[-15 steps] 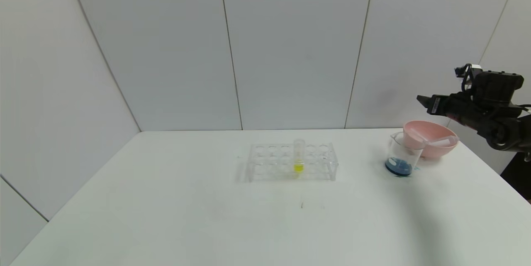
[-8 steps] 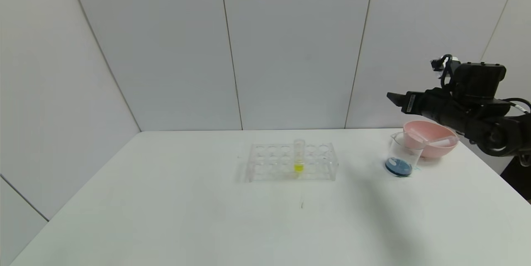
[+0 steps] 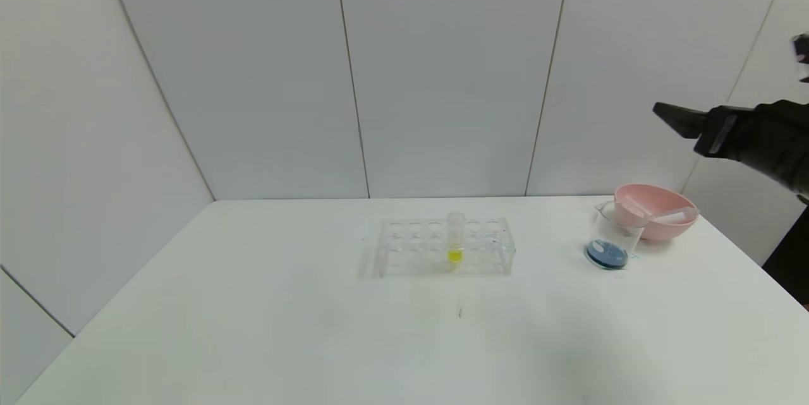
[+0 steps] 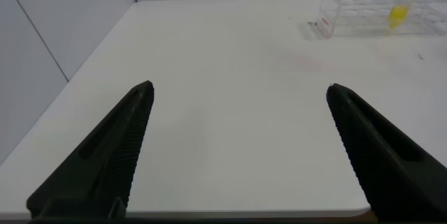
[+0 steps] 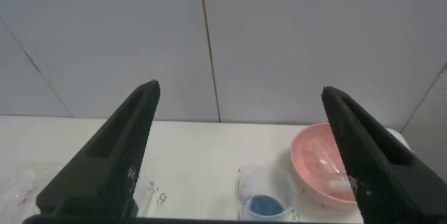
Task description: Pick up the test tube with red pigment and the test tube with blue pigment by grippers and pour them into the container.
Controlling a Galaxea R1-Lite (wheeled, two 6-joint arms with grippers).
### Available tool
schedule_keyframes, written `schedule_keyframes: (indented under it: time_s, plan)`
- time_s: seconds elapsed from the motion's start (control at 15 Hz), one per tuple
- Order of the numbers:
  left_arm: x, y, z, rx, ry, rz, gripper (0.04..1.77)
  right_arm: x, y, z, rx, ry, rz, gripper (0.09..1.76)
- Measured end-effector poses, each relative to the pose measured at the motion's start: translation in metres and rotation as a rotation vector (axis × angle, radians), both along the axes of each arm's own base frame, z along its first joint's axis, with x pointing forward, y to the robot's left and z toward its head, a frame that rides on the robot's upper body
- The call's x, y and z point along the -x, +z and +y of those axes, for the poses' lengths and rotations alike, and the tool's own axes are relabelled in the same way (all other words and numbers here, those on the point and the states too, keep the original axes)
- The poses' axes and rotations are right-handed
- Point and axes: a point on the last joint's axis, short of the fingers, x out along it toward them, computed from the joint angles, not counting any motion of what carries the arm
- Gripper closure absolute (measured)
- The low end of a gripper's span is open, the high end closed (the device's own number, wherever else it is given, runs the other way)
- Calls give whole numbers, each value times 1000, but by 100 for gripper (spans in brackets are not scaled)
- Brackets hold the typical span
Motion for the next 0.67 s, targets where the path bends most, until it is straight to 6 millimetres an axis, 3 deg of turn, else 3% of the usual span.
schedule_keyframes:
  time_s: [0.33, 0.67]
  plan:
    - [0, 0, 0, 0, 0, 0, 5, 111, 29, -6, -4, 16, -203, 17]
    - [0, 0, 0, 0, 0, 0, 5, 218, 15, -9, 2, 61, -318, 15]
